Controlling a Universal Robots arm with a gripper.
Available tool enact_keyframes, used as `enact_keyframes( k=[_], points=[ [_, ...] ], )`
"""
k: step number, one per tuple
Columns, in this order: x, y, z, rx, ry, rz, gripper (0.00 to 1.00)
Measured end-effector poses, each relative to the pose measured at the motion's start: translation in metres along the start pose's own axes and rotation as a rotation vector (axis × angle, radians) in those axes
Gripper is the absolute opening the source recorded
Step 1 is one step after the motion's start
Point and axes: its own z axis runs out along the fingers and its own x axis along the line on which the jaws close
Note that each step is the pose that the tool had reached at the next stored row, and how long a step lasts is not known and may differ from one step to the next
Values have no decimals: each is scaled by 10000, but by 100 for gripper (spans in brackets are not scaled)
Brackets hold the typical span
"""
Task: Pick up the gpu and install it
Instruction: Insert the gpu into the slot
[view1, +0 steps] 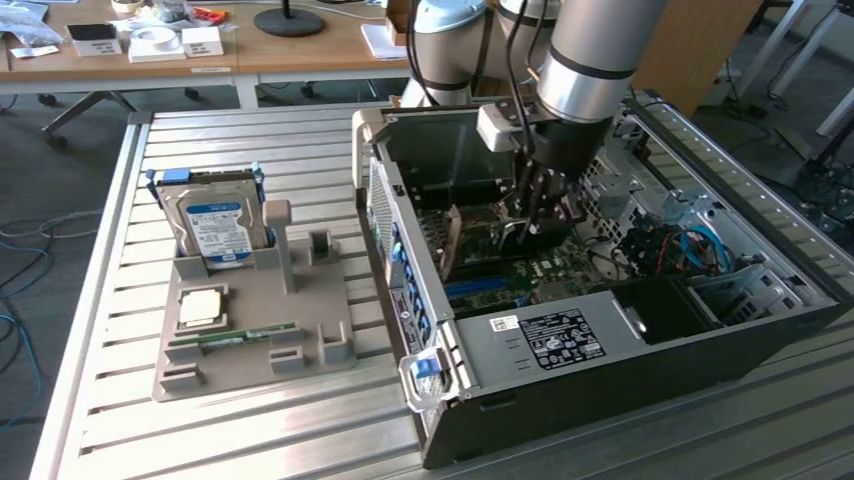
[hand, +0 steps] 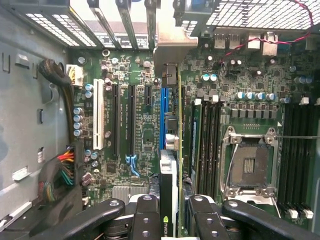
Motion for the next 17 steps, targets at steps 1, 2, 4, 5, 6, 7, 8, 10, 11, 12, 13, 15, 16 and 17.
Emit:
enact_keyframes(
  k=[1,2,4,5,6,7,8,10,11,12,13,15,16,17],
  points=[
    [0,5,13,1,0,0,27],
    [0,7,21,1,0,0,27],
    [1,7,21,0,2,-1,27],
    [1,7,21,-1,3,-1,27],
    [1,7,22,0,2,-1,27],
    [0,9,23,1,1,0,27],
    [0,12,25,1,1,0,27],
    [0,22,32,2,-1,0,27],
    [0,27,35,1,0,0,27],
    [1,32,40,1,0,0,27],
    [1,36,45,1,1,0,27],
    [1,37,55,1,1,-2,27],
    [1,39,60,1,1,-1,27],
    [1,41,67,1,0,0,27]
  ],
)
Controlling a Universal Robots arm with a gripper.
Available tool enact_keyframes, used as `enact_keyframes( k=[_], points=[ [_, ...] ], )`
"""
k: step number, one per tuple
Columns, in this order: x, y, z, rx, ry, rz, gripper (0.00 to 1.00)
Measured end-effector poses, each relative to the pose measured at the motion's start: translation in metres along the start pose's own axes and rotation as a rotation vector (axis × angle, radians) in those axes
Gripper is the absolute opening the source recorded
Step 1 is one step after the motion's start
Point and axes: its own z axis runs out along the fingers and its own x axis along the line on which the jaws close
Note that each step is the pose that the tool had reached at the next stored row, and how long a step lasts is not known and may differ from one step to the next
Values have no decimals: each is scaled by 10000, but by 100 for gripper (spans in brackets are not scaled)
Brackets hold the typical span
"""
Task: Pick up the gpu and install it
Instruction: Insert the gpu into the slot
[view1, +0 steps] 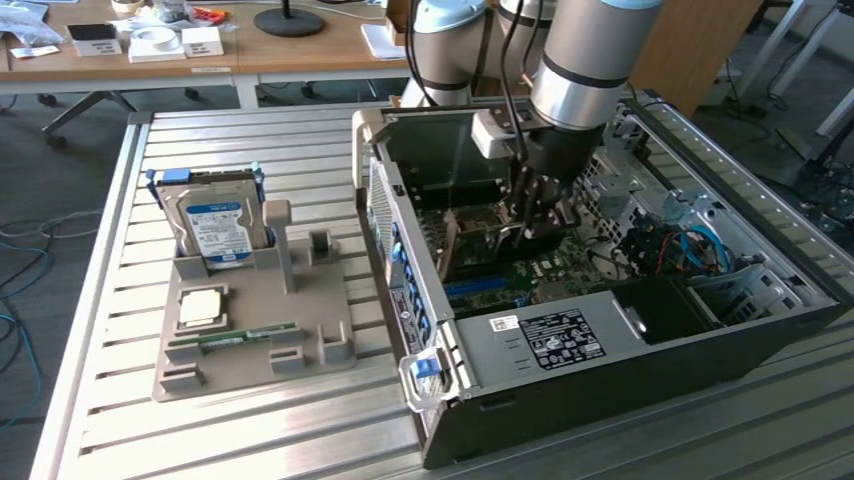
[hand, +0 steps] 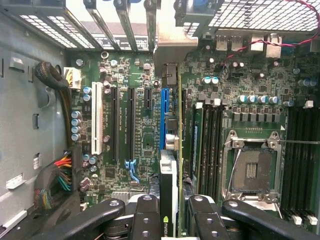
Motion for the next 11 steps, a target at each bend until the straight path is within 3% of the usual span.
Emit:
enact_keyframes(
  k=[11],
  points=[
    [0,2,5,-1,1,0,27]
  ],
)
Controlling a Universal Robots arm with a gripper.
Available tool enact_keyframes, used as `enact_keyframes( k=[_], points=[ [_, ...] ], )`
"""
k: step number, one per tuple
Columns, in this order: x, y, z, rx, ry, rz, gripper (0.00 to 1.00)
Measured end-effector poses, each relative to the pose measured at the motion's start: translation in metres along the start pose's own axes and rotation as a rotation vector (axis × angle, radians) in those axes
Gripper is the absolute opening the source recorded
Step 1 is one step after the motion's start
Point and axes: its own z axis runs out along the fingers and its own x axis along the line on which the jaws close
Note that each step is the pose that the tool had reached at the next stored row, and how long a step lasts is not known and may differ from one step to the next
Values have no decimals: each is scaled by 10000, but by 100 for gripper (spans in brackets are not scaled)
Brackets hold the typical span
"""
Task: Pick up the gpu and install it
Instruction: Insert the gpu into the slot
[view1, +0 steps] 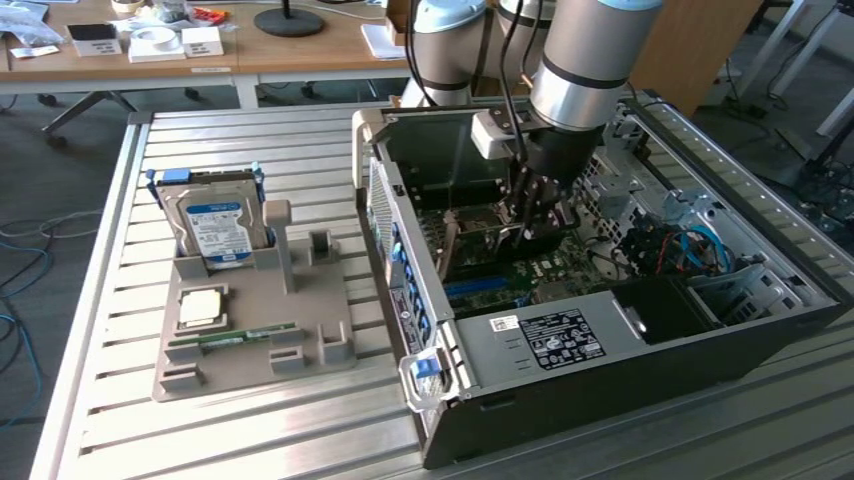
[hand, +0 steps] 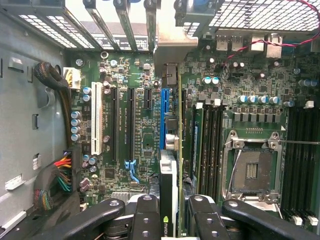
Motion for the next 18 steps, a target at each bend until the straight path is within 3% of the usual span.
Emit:
enact_keyframes(
  k=[18],
  points=[
    [1,15,28,2,0,0,27]
  ],
)
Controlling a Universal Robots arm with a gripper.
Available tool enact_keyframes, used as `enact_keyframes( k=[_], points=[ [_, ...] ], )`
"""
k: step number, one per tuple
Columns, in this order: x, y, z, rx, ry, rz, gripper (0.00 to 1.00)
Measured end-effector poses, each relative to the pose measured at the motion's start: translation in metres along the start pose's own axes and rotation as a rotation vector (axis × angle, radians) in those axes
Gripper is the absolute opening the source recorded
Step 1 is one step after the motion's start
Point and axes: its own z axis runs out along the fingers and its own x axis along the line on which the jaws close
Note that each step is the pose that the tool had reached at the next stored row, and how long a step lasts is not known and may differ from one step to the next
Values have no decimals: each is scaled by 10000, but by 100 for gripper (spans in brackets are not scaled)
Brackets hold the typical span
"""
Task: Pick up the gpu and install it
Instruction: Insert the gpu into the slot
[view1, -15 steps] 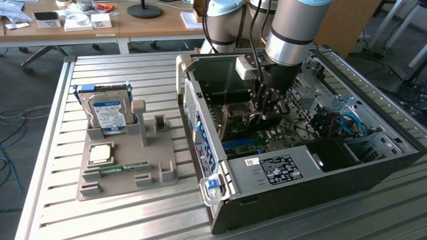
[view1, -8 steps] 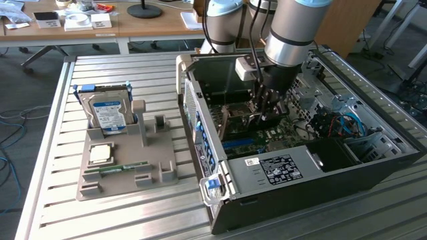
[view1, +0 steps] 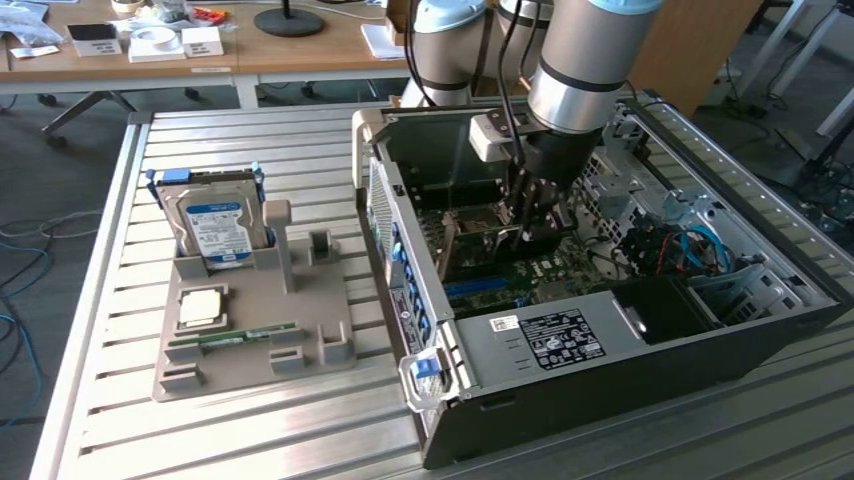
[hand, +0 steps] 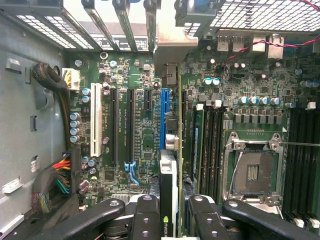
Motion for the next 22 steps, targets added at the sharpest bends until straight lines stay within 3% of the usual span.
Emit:
enact_keyframes(
  k=[10,22],
  points=[
    [0,8,12,1,-2,2,27],
    [30,104,10,31,-1,-1,27]
  ],
)
